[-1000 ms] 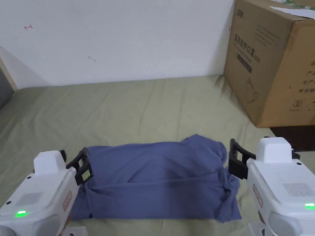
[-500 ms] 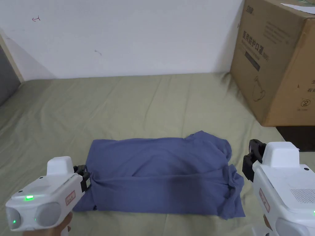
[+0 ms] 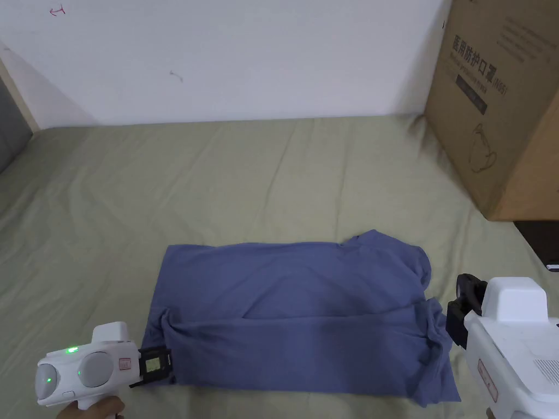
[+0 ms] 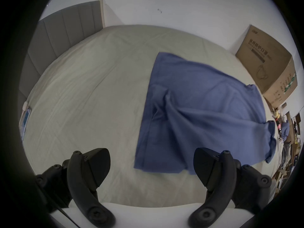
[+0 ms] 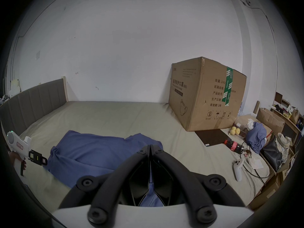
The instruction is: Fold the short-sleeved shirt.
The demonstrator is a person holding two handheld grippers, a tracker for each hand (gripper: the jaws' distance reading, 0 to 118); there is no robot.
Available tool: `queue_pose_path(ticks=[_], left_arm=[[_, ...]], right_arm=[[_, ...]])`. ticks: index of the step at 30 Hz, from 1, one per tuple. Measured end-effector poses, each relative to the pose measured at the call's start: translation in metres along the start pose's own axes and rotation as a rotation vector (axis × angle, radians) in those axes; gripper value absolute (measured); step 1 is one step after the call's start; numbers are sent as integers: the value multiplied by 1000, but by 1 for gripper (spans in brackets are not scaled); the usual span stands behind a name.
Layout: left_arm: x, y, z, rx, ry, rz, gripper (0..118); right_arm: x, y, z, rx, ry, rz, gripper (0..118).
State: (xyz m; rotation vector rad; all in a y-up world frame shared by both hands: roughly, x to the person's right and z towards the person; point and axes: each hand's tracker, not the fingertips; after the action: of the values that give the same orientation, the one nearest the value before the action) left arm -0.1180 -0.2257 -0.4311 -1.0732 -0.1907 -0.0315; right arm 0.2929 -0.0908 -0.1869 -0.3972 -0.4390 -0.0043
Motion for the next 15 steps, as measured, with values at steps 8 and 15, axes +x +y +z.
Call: queue_pose_path(ticks=[8, 15], left_arm=[[1, -11, -17, -33, 0, -37, 30], [3, -9, 10, 34, -30, -124, 3]], right_arm=[[6, -17, -19, -81, -7, -13, 0], [27, -68, -61, -382, -9, -109, 64]])
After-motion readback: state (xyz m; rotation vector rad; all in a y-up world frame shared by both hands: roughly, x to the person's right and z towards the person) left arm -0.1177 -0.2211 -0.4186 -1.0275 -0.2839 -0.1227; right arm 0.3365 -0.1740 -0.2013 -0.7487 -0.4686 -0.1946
